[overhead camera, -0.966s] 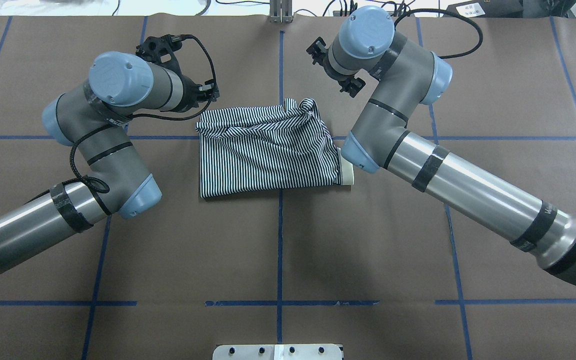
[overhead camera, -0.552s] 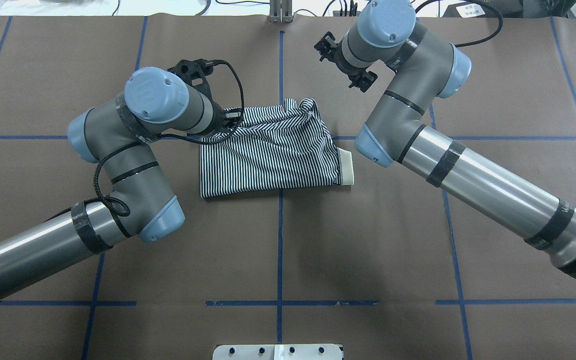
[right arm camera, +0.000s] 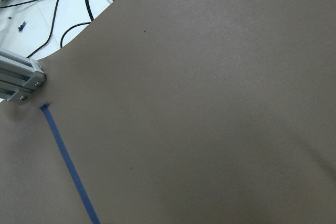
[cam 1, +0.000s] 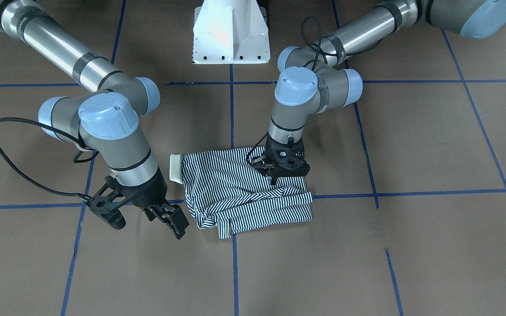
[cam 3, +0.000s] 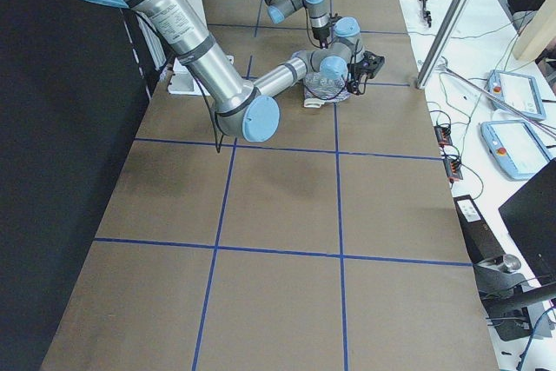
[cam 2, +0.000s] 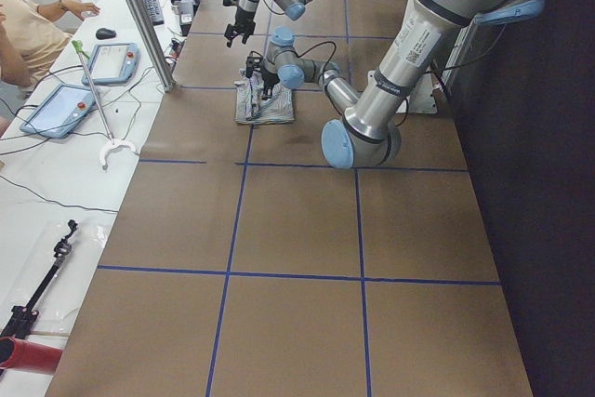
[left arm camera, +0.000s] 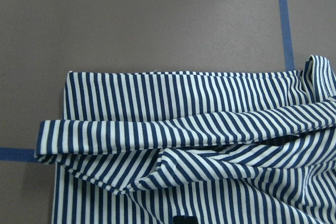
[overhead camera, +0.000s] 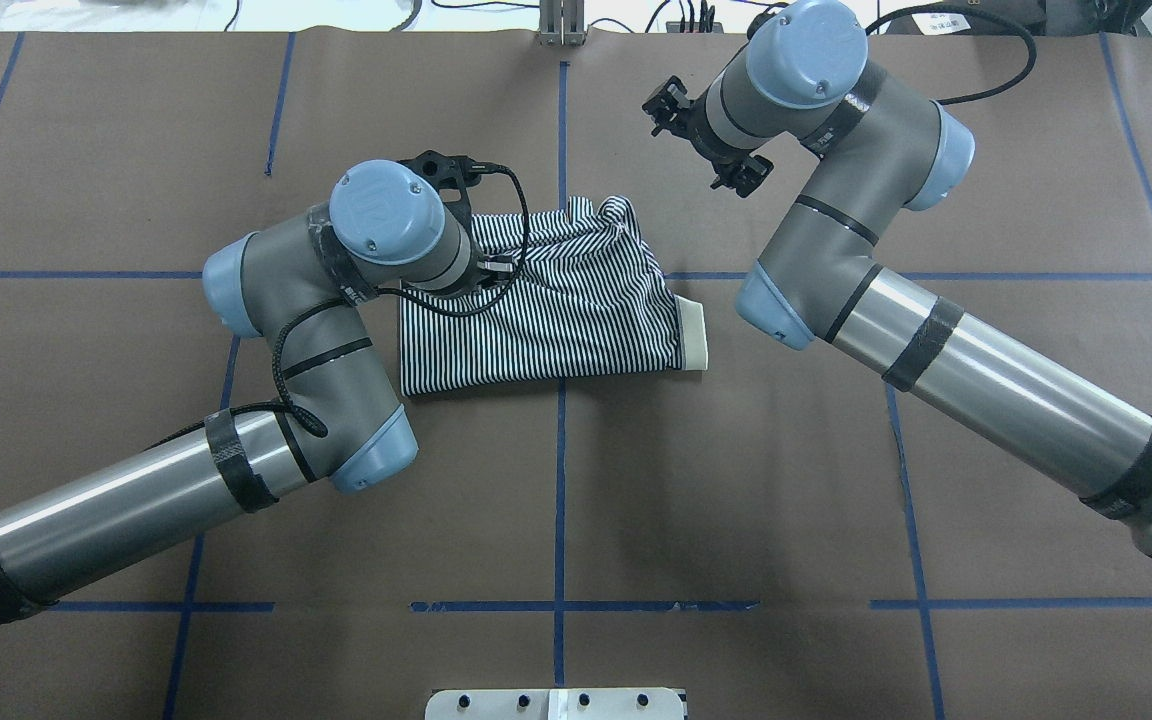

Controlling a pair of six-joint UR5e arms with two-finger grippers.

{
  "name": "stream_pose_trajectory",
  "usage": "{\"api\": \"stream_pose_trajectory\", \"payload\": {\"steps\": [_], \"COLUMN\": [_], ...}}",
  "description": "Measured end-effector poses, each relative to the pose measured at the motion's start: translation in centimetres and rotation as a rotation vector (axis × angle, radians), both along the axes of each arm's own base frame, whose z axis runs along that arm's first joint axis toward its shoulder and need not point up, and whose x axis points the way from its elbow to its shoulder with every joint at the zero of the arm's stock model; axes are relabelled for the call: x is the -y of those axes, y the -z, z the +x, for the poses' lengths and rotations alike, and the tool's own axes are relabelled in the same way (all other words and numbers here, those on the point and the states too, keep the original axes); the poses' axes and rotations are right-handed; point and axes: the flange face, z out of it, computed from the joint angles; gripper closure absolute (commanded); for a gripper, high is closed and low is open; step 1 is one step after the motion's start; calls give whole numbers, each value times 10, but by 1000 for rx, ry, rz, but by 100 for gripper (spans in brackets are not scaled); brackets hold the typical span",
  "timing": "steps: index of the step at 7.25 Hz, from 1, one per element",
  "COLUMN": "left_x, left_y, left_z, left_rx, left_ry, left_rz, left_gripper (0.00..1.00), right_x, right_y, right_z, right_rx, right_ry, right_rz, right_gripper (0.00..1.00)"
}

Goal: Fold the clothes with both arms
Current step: 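Release the shirt and raise both grippers away from it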

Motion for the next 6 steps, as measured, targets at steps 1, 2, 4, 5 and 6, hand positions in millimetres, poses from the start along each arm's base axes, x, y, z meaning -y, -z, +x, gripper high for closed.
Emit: {"api": "stream_pose_trajectory", "payload": {"steps": [1, 2, 4, 5, 6], "left_x": [8, 26, 96, 128, 152], "left_y": [-3, -3, 1, -8, -12], "left_z": [4, 2, -1, -10, -27], "left_rx": [17, 21, 9, 8, 12], "left_ry": [3, 18, 71, 94, 107], "left_rz": [14, 34, 82, 107, 136], "left_gripper": [100, 100, 100, 100, 100], "right_x": [-1, -2, -8, -14, -19], "right_y": [-4, -7, -11, -12, -14], "right_z": [1, 2, 5, 9, 12], "right_rx": [-2, -4, -1, 4, 8], "right_ry": [0, 0, 0, 1, 3], "right_rz": [-2, -4, -4, 0, 2], "right_gripper": [0, 0, 0, 0, 0]}}
